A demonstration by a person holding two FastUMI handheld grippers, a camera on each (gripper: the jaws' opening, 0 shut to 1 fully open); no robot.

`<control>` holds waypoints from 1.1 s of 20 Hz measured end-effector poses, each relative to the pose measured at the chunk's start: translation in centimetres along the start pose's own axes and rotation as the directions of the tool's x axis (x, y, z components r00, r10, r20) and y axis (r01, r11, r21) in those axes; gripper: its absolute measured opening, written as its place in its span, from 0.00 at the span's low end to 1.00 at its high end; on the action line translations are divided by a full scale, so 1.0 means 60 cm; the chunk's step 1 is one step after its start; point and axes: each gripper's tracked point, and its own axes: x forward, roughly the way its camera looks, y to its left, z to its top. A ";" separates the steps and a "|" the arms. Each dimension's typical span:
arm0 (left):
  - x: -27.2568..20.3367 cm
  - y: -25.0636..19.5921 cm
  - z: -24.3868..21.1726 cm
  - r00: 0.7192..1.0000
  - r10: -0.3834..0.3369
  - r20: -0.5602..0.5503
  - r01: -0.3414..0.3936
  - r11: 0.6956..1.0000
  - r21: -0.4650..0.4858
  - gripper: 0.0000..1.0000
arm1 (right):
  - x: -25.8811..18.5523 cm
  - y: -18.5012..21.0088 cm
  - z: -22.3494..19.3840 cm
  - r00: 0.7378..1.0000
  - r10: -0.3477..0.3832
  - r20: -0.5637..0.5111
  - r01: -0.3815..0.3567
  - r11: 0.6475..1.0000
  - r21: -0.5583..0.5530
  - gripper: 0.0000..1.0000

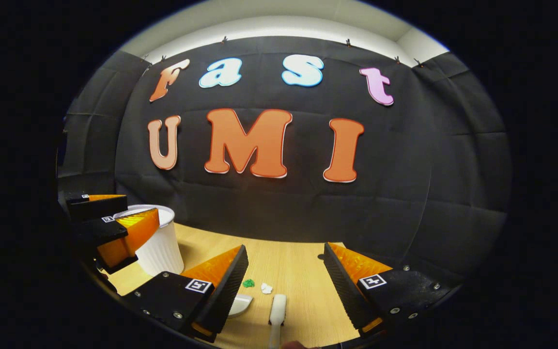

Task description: Pick up the small broom and dustpan from the desktop, sweep the trash into the dustpan with the broom, and then empty the trash into the garbage bin.

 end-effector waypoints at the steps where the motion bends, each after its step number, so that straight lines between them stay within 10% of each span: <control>1: 0.011 -0.006 -0.026 0.998 -0.019 -0.053 0.019 1.000 -0.006 0.96 | 0.008 0.002 -0.019 0.999 0.005 -0.043 -0.005 1.000 0.005 0.95; 7: 0.038 -0.047 -0.241 0.884 -0.140 -0.445 0.085 0.986 -0.141 0.96 | 0.030 0.023 -0.194 0.913 0.039 -0.406 -0.032 0.999 0.024 0.95; 16: 0.053 -0.059 -0.371 0.490 -0.221 -0.843 0.016 0.969 -0.245 0.98 | 0.041 0.043 -0.410 0.660 0.035 -0.750 -0.063 0.998 -0.008 0.95; 22: 0.024 -0.070 -0.408 0.320 -0.212 -0.923 -0.014 0.973 -0.229 0.98 | 0.088 0.022 -0.484 0.578 -0.018 -0.816 -0.069 0.995 -0.071 0.96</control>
